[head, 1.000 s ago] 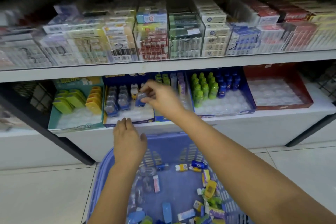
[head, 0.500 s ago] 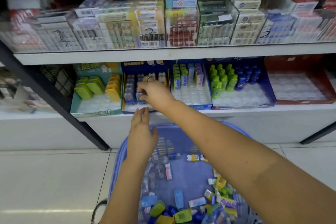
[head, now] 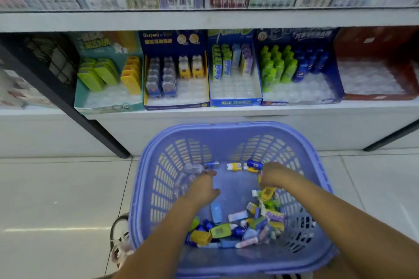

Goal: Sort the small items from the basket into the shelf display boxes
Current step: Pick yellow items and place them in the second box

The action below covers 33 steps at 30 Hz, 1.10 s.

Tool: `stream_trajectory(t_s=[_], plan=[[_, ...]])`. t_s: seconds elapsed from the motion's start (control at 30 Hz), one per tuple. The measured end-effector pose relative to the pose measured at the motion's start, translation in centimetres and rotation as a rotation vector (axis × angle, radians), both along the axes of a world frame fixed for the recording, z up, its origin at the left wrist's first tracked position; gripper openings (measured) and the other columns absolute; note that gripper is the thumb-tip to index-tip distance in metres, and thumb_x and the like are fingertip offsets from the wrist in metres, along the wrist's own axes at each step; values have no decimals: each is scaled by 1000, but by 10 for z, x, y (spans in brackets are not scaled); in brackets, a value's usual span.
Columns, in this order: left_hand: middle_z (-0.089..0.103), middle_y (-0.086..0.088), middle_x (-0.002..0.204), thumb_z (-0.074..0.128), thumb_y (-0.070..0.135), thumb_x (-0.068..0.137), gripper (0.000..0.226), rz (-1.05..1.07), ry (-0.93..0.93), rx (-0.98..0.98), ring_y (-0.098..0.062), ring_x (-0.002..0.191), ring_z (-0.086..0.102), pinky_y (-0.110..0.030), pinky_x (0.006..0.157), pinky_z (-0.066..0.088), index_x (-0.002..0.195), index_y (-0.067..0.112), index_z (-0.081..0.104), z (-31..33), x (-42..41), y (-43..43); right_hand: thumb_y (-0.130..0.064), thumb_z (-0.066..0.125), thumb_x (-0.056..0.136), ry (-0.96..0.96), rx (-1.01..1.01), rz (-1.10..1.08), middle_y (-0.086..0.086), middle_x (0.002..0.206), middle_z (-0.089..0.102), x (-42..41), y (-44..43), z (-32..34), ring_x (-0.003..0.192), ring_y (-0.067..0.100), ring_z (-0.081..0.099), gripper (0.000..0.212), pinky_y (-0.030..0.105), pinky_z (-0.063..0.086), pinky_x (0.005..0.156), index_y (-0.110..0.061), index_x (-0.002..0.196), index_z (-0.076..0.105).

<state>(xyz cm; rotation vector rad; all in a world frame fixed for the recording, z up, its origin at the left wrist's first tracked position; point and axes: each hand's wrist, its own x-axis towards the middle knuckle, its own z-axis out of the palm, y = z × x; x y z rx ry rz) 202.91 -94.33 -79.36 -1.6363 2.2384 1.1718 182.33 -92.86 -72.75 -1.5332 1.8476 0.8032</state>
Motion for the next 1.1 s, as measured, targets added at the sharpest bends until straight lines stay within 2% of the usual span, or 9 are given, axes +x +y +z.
stream_trajectory(t_s=[0.07,0.17,0.23,0.33,0.5,0.63,0.87,0.97,1.1], plan=[[34,-10,150,61,23,89,67,-98,-27,-48,-23,137,35,-29,107,30,146,9,29,-15,-13,-4,-33,60,88,35,73,-54,10,108,64,-6,13,-30,102,25,60,45,30,48,83,-9,125,55],[30,-12,151,63,19,87,71,-220,-17,-119,-26,139,29,-31,109,29,147,8,26,-30,-37,-13,-45,72,78,-93,13,-286,18,141,39,-9,26,-68,127,31,44,94,37,43,100,-3,145,21],[30,-13,150,63,18,86,71,-262,-29,-157,-27,138,30,-31,110,27,146,7,26,-41,-52,-19,-47,70,78,-87,-25,-292,21,144,30,-8,29,-85,130,35,38,103,40,40,101,-4,147,7],[33,-12,148,57,11,88,64,-255,-58,-195,-27,135,33,-32,110,27,145,7,27,-54,-69,-27,-43,60,88,22,-98,-93,18,145,30,-4,31,-99,134,33,31,87,40,37,103,-8,148,8],[38,-12,139,42,-5,87,55,-223,-85,-296,-28,127,37,-36,104,35,140,8,35,-74,-87,-30,-28,53,92,79,3,4,17,147,22,19,41,-115,136,41,22,66,49,38,102,-17,145,16],[40,-11,138,39,2,90,51,-223,-54,-360,-26,125,39,-31,104,29,140,10,36,-89,-82,-22,-14,36,98,184,10,66,22,148,19,34,44,-120,132,50,23,53,59,35,99,-15,147,15],[36,-11,144,38,4,93,50,-271,-88,-355,-26,131,35,-32,108,29,143,10,32,-96,-81,-30,-6,38,97,107,-36,89,22,146,17,42,45,-127,129,47,25,45,47,46,93,-12,141,28],[41,-14,134,41,1,90,45,-278,-175,-326,-29,124,39,-35,101,33,134,7,37,-94,-84,-30,-6,42,95,110,-53,58,22,145,17,41,44,-128,129,48,23,49,47,46,94,-13,140,25],[35,-23,141,48,7,92,49,-214,-357,-193,-34,131,35,-38,104,34,136,-2,30,-90,-83,-27,-4,42,94,-35,-131,109,20,143,23,37,39,-128,126,40,33,45,42,47,87,-14,137,35]])
